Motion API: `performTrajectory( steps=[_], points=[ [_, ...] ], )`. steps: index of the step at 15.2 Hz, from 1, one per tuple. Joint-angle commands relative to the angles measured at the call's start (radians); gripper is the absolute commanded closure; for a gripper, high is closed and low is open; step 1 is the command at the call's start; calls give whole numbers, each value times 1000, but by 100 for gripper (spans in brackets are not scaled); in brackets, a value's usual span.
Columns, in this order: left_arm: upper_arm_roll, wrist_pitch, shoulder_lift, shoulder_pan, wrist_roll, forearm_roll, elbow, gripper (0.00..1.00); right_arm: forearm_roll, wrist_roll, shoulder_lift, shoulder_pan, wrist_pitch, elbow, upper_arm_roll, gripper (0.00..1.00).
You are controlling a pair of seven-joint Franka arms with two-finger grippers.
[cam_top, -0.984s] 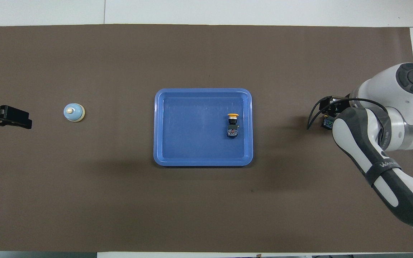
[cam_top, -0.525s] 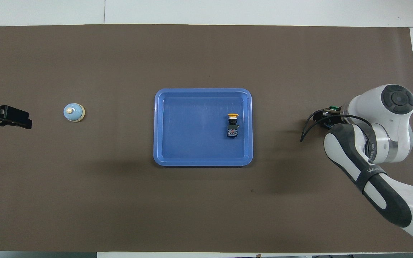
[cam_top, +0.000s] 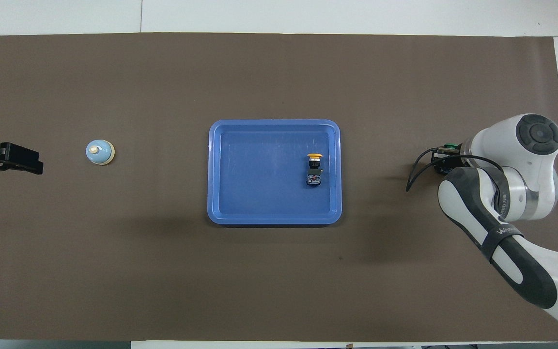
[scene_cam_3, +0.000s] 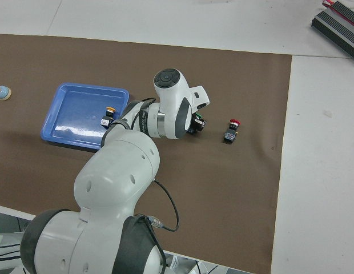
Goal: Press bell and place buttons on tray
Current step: 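Carry the green button into the tray beside the yellow one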
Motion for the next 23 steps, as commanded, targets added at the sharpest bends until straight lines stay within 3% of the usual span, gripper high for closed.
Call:
performTrajectory(
  steps=[1,6,10,17,23],
  points=[
    [1,-18,-2,3,7,-14,12,0,2,7,-15,55,-131,100,9,100],
    [1,-18,-2,3,7,-14,12,0,25,125,19,218,-351,326,9,100],
    [1,-18,-3,3,7,-14,12,0,106,154,48,344,-434,424,8,100],
    [1,-18,-3,3,7,-14,12,0,146,418,137,537,-419,509,9,100],
    [1,-18,-2,3,7,-14,12,0,146,452,225,603,-287,506,9,100]
  ],
)
